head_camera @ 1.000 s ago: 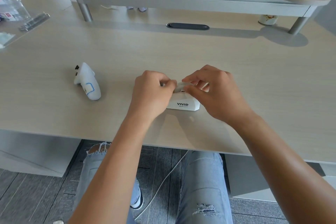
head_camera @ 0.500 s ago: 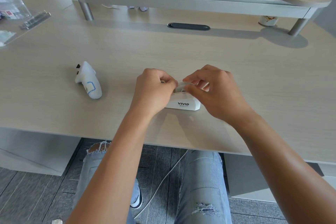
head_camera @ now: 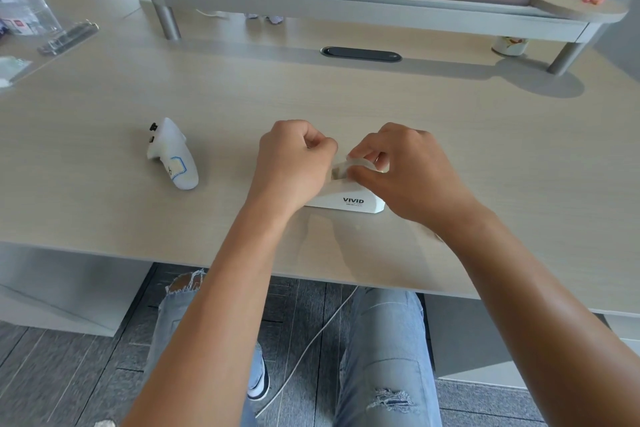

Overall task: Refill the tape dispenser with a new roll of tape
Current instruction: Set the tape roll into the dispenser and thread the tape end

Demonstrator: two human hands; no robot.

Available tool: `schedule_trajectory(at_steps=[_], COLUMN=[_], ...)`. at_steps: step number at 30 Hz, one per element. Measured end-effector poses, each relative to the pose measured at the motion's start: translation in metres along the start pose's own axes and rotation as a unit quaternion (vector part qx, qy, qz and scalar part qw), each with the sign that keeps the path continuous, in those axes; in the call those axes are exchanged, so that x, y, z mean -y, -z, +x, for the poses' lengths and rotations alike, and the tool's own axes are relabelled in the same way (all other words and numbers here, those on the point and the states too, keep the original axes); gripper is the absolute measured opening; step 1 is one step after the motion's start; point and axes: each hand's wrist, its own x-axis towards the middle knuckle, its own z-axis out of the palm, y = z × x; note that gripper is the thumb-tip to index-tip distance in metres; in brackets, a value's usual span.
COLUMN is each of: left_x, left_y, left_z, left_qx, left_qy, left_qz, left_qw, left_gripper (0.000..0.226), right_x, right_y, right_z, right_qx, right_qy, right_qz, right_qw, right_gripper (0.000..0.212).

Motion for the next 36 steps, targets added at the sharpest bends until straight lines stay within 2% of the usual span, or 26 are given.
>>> schedule_trajectory(at_steps=[9, 18, 36], left_x=[0.013, 0.036, 0.05], left_y=[0.009, 0.011, 0.016], left_z=[0.002, 0.008, 0.015], left_qx=[-0.008, -0.009, -0.016], left_qy=[0.024, 0.079, 0.174], left_qz=[-0.028, -0.125, -0.322], left_qw=[0.999, 0.989, 0.93], left_gripper=[0.016, 0.016, 0.024], right_x=[0.002, 0.004, 0.009], right_y=[-0.003, -0.008, -0.01], right_z=[0.0, -0.006, -0.006], right_qx=[-0.001, -0.032, -0.025], right_qy=[-0.011, -0.016, -0.011], right_qz=[-0.002, -0.001, -0.05], right_qw=[1.0, 0.999, 0.998], right_gripper=[0.015, 0.015, 0.019])
